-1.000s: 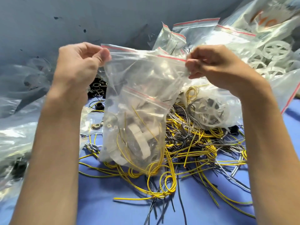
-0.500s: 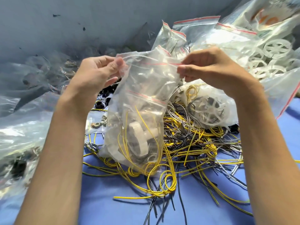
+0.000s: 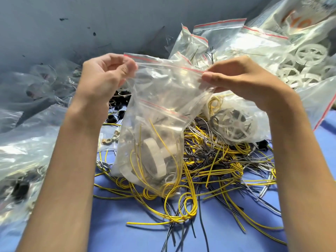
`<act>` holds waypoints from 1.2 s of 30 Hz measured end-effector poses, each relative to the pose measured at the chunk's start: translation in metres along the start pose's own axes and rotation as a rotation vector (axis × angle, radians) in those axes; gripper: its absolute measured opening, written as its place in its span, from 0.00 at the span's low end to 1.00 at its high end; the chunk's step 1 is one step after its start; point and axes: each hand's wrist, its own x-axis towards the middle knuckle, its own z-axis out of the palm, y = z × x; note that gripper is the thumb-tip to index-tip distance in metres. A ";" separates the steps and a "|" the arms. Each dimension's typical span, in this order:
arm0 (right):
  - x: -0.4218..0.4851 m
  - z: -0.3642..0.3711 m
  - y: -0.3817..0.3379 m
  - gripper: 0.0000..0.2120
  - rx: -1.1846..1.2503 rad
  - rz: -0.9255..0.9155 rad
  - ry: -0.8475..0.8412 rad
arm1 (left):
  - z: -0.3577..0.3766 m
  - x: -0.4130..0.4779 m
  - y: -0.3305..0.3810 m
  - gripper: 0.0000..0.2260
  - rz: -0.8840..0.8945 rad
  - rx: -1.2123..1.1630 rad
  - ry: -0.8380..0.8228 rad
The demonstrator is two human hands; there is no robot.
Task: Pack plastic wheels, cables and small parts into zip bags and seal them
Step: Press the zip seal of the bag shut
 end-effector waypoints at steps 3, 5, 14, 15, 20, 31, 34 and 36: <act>0.001 0.005 0.000 0.05 0.010 0.010 -0.005 | 0.001 0.001 -0.004 0.04 -0.052 -0.059 -0.060; 0.003 0.007 -0.001 0.04 -0.009 0.022 -0.006 | 0.002 0.004 -0.010 0.02 -0.145 -0.113 -0.113; 0.004 0.007 0.004 0.06 -0.076 0.139 -0.023 | 0.013 0.000 -0.016 0.06 -0.165 -0.042 -0.129; 0.005 0.007 0.003 0.03 -0.070 0.139 -0.001 | 0.014 -0.001 -0.014 0.06 -0.132 -0.042 -0.116; 0.008 0.006 -0.006 0.07 -0.111 0.060 0.111 | 0.012 -0.002 -0.006 0.09 -0.007 -0.014 0.001; 0.004 0.001 -0.010 0.03 -0.136 0.027 0.066 | 0.021 -0.005 -0.004 0.04 -0.063 -0.113 -0.113; 0.004 0.004 -0.007 0.05 -0.141 0.044 -0.005 | 0.017 -0.005 -0.004 0.07 -0.010 -0.057 -0.119; 0.005 0.007 -0.006 0.04 -0.111 0.031 0.012 | 0.015 -0.005 -0.004 0.05 0.020 -0.045 -0.110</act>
